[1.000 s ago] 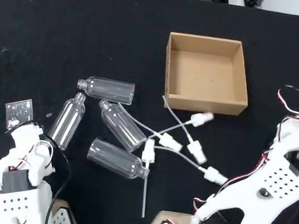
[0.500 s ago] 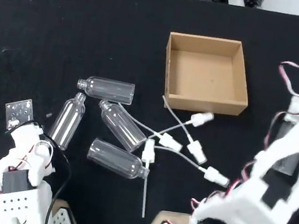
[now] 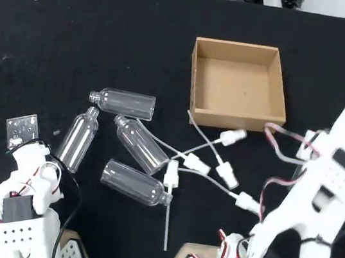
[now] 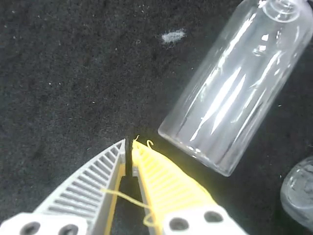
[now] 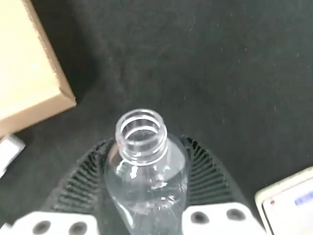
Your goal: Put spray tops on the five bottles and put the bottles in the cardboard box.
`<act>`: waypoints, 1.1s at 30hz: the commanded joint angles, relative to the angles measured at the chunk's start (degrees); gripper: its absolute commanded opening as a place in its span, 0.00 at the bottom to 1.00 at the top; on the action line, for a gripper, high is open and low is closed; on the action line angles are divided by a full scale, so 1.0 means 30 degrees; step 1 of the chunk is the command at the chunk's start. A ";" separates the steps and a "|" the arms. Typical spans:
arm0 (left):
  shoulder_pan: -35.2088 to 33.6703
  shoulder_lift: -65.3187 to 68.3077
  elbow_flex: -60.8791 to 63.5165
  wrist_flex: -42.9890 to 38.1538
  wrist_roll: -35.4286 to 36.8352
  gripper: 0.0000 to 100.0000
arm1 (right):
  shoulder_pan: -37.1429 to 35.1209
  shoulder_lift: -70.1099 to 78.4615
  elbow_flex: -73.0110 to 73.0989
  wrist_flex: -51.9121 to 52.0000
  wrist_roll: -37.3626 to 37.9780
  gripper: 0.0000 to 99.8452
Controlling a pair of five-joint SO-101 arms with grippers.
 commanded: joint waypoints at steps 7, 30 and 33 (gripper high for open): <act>-0.0015 -0.0059 0.0366 0.0117 0.0176 0.03 | -0.0205 -0.3531 0.2330 -0.1993 -0.0527 0.05; -0.0747 -0.0088 -0.5201 -0.5040 -0.7004 0.03 | -0.6125 -1.5927 0.1626 0.6154 -0.2491 0.05; -0.0366 0.0088 -0.7722 -0.5040 -0.7004 0.05 | -0.5480 -1.5927 0.1538 0.6154 -0.2491 0.05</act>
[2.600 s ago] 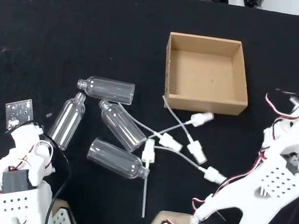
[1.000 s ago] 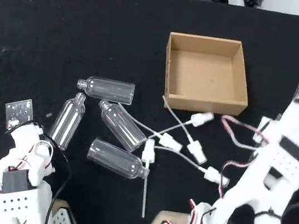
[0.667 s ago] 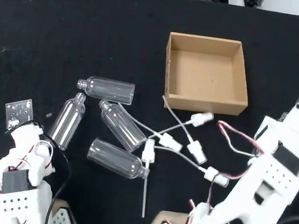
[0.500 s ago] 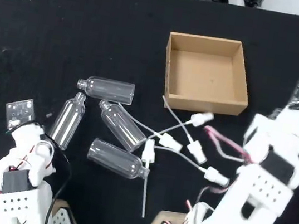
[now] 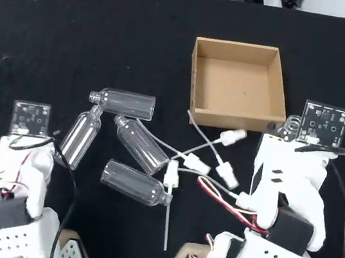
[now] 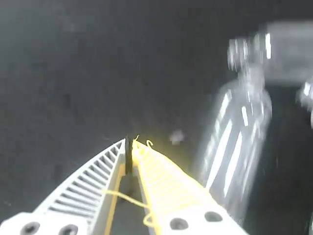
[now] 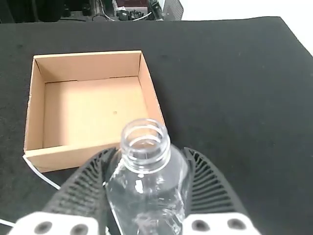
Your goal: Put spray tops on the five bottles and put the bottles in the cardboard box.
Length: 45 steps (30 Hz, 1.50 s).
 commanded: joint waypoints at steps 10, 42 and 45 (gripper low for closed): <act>0.7868 0.5099 -0.7077 0.0703 0.0821 0.19 | 0.4689 -0.0396 -0.0630 0.0117 0.0000 0.05; 2.1407 2.5524 -1.1619 -0.5744 1.3363 0.26 | 0.5714 -0.0542 0.0923 0.0088 0.0938 0.05; 2.1348 2.6462 -1.1560 -0.6330 1.5766 0.26 | 0.5714 -0.0571 0.0923 0.0088 0.0938 0.05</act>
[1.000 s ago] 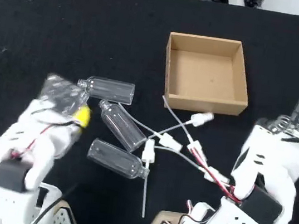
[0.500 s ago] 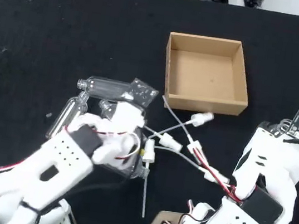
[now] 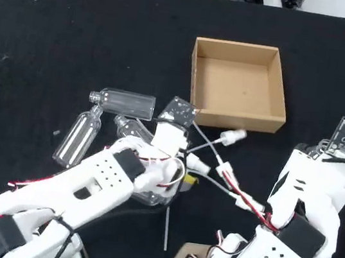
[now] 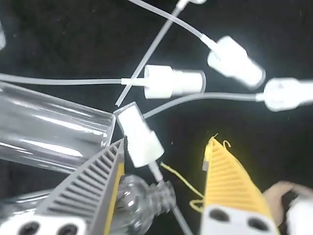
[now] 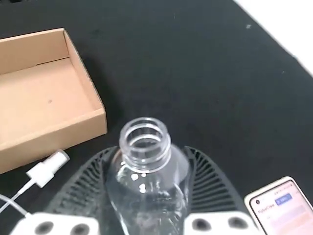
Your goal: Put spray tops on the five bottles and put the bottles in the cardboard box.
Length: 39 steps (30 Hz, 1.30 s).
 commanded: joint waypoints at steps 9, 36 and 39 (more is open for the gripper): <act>-0.1568 0.2989 -0.0659 -0.0733 0.3634 0.26 | 0.0527 -0.0571 -0.0073 0.0088 0.0147 0.05; -0.1509 0.5685 -0.2388 -0.2374 0.1026 0.06 | 0.0527 -0.0601 -0.0044 0.0117 0.0117 0.05; -0.1597 0.5099 -0.2418 -0.2315 0.0088 0.03 | 0.0527 -0.0601 -0.0044 0.0117 0.0117 0.05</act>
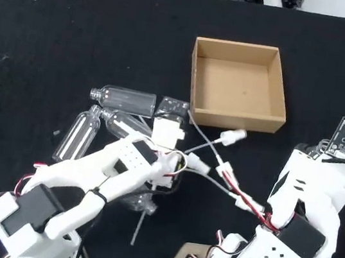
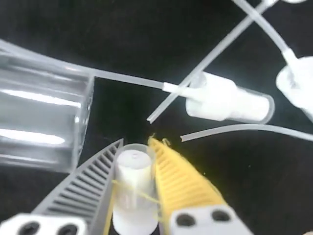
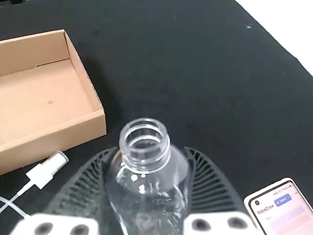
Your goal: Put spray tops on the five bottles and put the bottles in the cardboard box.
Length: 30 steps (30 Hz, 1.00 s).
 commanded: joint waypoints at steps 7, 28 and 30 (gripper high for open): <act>-0.1949 -0.5568 -0.0952 -0.0147 -0.3282 0.03 | 0.0381 -0.0513 -0.0044 0.0117 0.0000 0.05; -1.1648 -1.7670 -0.3707 0.7824 -0.8908 0.03 | -0.3282 -0.0484 -0.0103 0.0615 0.0000 0.05; -1.1648 -1.7670 -0.3941 0.9143 -1.0198 0.03 | -0.3282 -0.0425 -0.0103 0.0645 0.0000 0.05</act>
